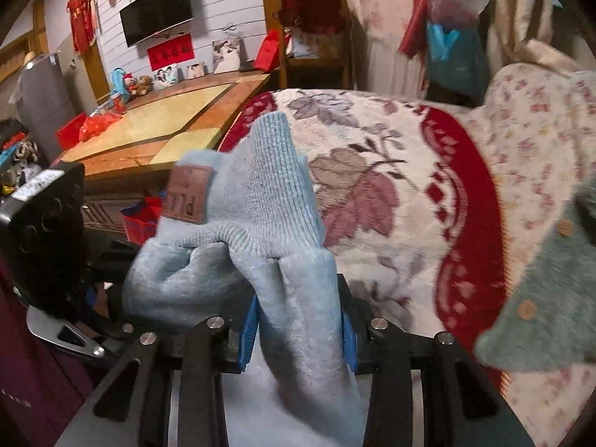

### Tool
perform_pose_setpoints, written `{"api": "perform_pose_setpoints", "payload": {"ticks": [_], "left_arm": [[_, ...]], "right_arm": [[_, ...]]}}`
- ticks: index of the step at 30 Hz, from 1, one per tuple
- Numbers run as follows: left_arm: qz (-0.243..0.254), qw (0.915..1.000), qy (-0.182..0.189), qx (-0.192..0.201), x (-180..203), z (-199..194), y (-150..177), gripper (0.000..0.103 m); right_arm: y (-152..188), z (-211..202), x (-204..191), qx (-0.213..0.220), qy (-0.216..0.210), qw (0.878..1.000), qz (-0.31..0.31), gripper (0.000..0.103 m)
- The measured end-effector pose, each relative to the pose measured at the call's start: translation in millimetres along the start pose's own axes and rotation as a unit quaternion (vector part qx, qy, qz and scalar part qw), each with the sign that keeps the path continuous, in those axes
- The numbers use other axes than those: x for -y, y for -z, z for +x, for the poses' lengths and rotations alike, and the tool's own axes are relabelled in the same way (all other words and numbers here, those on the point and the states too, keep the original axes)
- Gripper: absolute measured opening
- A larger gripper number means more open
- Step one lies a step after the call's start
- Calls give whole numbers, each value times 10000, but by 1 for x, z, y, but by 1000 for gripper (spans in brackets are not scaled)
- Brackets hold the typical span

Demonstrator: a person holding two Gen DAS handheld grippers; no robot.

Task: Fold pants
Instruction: 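Fold the waistband end over the pants with the right gripper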

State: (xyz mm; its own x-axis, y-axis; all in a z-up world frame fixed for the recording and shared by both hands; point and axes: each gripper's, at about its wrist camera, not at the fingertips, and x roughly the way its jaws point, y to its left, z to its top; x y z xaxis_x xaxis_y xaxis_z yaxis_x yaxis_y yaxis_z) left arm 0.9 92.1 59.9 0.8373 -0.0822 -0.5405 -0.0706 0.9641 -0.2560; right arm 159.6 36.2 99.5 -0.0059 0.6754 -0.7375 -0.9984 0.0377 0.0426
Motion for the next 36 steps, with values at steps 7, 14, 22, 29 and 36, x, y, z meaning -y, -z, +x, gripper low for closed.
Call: {"api": "perform_pose_setpoints", "payload": {"ticks": [7, 14, 22, 29, 36], "left_arm": [[747, 9962, 426, -137, 83, 18, 17, 26], [1526, 9839, 739, -572, 141, 41, 85, 45], [1803, 9714, 1373, -702, 154, 15, 100, 89], [1568, 9827, 952, -265, 116, -17, 56, 95], [988, 9905, 596, -747, 82, 21, 43, 95]], "right_arm": [[73, -63, 3, 73, 400, 9975, 585, 40], [206, -76, 15, -527, 1013, 9730, 2006, 44], [286, -119, 0, -530, 2033, 9130, 3498, 52], [262, -182, -31, 448, 2580, 8817, 3926, 61], [193, -132, -30, 1091, 1840, 8853, 4129, 63]]}}
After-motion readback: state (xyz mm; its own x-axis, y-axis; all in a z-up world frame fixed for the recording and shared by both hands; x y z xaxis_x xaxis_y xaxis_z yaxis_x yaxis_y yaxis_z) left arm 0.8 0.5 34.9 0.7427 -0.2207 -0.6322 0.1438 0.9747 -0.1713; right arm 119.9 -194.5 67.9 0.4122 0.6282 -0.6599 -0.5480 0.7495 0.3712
